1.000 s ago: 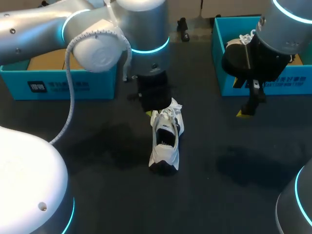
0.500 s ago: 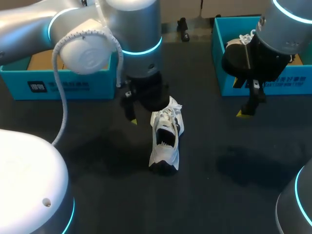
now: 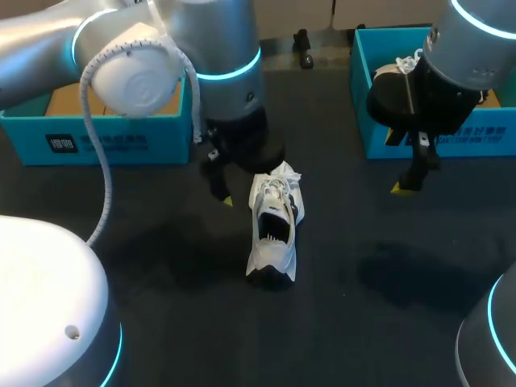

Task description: Take the shoe out of the shoebox, open the shoe tongue, remove and reinsert the insole, then place the shoe into the shoebox

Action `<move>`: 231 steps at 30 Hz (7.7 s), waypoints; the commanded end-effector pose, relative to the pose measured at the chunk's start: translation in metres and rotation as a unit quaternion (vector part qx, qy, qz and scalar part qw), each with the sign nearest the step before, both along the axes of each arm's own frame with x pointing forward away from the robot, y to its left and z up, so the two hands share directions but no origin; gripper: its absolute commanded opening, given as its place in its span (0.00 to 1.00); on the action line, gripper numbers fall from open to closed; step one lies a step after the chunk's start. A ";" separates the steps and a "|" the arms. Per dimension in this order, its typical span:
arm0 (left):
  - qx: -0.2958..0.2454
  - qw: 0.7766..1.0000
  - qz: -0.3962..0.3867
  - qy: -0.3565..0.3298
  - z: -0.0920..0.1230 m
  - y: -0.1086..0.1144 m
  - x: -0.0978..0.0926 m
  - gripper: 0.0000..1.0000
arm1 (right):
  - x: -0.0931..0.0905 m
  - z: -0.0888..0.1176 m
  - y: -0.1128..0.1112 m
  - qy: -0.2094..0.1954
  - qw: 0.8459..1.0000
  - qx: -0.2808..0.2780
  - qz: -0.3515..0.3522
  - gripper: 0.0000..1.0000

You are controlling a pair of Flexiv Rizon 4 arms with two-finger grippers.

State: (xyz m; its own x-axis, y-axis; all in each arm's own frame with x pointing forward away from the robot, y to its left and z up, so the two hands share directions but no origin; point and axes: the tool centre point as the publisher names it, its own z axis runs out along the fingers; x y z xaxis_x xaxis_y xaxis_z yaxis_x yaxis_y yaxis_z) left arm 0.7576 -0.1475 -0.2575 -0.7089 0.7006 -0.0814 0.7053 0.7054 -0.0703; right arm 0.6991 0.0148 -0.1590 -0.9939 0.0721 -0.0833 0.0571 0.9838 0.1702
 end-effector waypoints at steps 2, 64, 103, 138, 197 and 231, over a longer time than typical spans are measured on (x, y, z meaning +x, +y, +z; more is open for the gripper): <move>0.011 0.987 0.161 0.026 -0.005 -0.001 0.001 1.00 | 0.002 -0.001 0.002 0.001 1.000 -0.002 0.000 1.00; 0.045 0.953 0.293 0.058 -0.135 -0.030 -0.097 0.77 | 0.002 -0.001 0.002 0.001 1.000 -0.002 0.000 1.00; 0.086 0.945 0.307 0.072 -0.014 -0.004 -0.073 0.00 | 0.002 -0.001 0.002 0.001 1.000 -0.002 0.000 1.00; 0.051 0.957 0.268 0.095 0.085 -0.009 -0.070 0.00 | 0.002 -0.001 0.002 0.001 1.000 -0.002 0.000 1.00; 0.032 0.978 0.189 0.079 0.091 0.252 0.186 0.00 | 0.002 -0.001 0.002 0.001 1.000 -0.002 0.000 1.00; 0.039 0.959 0.275 0.062 0.087 0.424 0.237 0.00 | 0.002 -0.001 0.002 0.001 1.000 -0.002 0.000 1.00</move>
